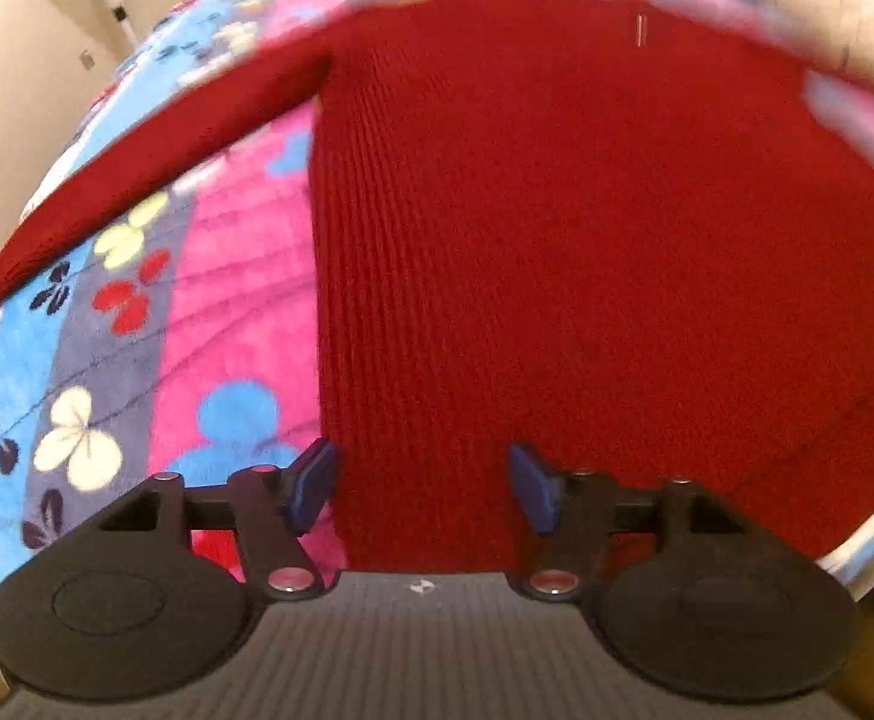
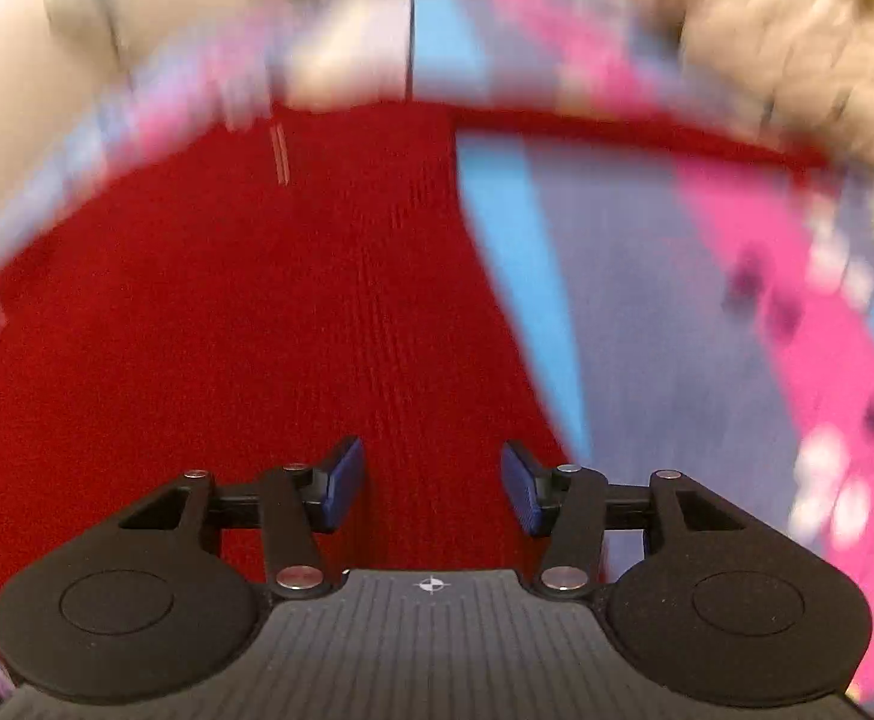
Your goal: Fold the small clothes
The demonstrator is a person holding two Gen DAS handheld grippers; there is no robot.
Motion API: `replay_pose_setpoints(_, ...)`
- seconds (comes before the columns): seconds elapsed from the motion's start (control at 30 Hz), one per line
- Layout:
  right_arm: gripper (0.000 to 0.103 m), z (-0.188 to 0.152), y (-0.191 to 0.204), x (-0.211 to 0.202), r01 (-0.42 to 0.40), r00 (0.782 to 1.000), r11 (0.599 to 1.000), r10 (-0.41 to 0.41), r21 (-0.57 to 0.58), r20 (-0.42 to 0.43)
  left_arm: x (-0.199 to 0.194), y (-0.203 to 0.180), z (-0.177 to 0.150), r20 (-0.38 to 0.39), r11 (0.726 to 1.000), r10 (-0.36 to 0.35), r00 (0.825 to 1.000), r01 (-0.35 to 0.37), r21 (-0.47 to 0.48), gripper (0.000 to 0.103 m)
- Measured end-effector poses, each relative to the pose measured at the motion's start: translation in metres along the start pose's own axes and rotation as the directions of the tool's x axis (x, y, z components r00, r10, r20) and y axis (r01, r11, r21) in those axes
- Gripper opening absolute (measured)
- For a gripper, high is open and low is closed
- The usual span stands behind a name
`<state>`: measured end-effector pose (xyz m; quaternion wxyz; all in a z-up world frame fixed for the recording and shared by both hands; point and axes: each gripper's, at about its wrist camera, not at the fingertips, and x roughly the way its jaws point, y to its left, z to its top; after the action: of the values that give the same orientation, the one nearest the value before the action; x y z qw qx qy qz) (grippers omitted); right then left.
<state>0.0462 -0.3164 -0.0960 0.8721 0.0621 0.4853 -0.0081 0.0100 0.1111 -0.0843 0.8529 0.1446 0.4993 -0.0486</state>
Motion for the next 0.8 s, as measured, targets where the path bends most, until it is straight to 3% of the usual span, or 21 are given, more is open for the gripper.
replay_pose_setpoints(0.03,0.054,0.002,0.001,-0.003,0.003,1.0,1.0,-0.003,0.003,0.009,-0.004,-0.002,0.002,0.02,1.0,0.028,0.999,-0.028,0.003,0.079)
replay_pose_setpoints(0.1,0.054,0.005,-0.001,-0.014,-0.018,0.998,0.999,0.016,0.028,0.055,-0.017,0.0,0.008,0.092,0.999,0.017,0.996,-0.014,-0.033,0.078)
replay_pose_setpoints(0.2,0.054,0.006,-0.002,-0.031,0.0,0.991,0.999,-0.006,0.043,0.131,-0.035,0.001,0.014,0.21,0.996,0.024,0.977,-0.006,-0.086,0.078)
replay_pose_setpoints(0.3,0.054,0.008,0.001,-0.053,0.005,0.968,0.999,-0.013,0.034,0.25,-0.054,-0.005,0.019,0.349,0.992,0.061,0.935,-0.018,-0.125,0.078)
replay_pose_setpoints(0.4,0.053,0.016,0.002,-0.081,-0.01,0.931,1.0,0.001,0.021,0.366,-0.069,-0.004,0.027,0.452,0.988,0.094,0.887,-0.026,-0.155,0.079)
replay_pose_setpoints(0.57,0.054,0.05,-0.018,-0.133,-0.059,0.837,0.998,0.033,0.029,0.546,-0.096,-0.007,0.055,0.507,0.99,0.083,0.858,-0.012,-0.142,0.079)
replay_pose_setpoints(0.67,0.058,0.058,-0.027,-0.149,-0.053,0.793,0.999,0.044,-0.002,0.608,-0.111,-0.003,0.081,0.546,0.991,0.085,0.834,-0.013,-0.133,0.079)
replay_pose_setpoints(0.73,0.06,0.057,-0.029,-0.14,-0.038,0.785,0.999,0.041,-0.018,0.618,-0.117,0.005,0.102,0.563,0.99,0.082,0.823,-0.003,-0.14,0.079)
replay_pose_setpoints(0.8,0.06,0.049,-0.031,-0.122,-0.012,0.796,1.0,0.016,-0.011,0.605,-0.115,0.019,0.122,0.575,0.987,0.113,0.81,-0.025,-0.159,0.079)
